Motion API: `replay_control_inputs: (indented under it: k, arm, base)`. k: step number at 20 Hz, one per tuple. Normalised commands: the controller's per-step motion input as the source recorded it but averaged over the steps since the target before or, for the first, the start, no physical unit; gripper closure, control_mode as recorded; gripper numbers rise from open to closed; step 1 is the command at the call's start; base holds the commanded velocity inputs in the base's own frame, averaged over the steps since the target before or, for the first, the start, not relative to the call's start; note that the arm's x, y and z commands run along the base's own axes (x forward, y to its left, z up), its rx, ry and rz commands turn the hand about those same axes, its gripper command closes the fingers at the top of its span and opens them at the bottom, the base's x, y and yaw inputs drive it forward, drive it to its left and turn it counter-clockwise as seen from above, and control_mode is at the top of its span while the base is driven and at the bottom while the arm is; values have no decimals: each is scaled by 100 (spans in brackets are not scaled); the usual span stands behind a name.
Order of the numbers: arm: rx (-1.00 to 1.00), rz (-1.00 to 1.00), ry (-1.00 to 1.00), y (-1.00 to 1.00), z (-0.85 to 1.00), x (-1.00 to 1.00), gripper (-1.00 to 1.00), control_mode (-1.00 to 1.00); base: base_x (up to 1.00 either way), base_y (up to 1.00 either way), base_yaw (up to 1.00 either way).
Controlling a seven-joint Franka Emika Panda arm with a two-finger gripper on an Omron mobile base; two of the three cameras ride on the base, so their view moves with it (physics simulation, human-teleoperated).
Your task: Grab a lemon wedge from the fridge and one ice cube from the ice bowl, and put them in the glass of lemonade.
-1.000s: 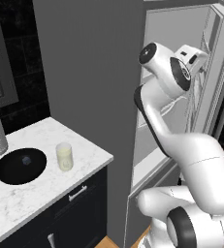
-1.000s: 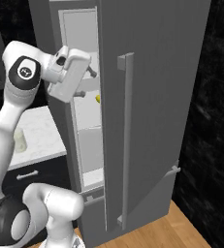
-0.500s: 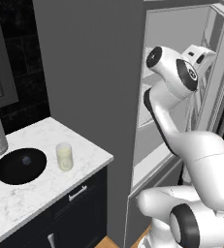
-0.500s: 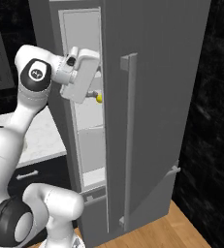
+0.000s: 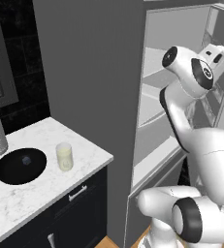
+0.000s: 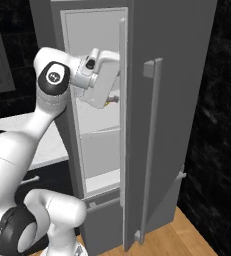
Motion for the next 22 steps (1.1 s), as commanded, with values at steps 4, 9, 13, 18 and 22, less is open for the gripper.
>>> replay_control_inputs:
  k: [4,9,13,18,22]
  arm:
    - [0,-14,0,-91,-9,-25,-100,-100]
    - [0,-16,1,-100,-21,-13,-100,-100]
    - [1,-18,5,-100,-27,-1,-100,-100]
    - [2,-13,3,-100,-10,0,-100,-100]
    - [2,-1,-1,-91,2,-4,-100,-100]
  base:
    - [0,0,0]
    - [0,0,0]
    - [0,0,0]
    - [0,0,0]
    - [0,0,0]
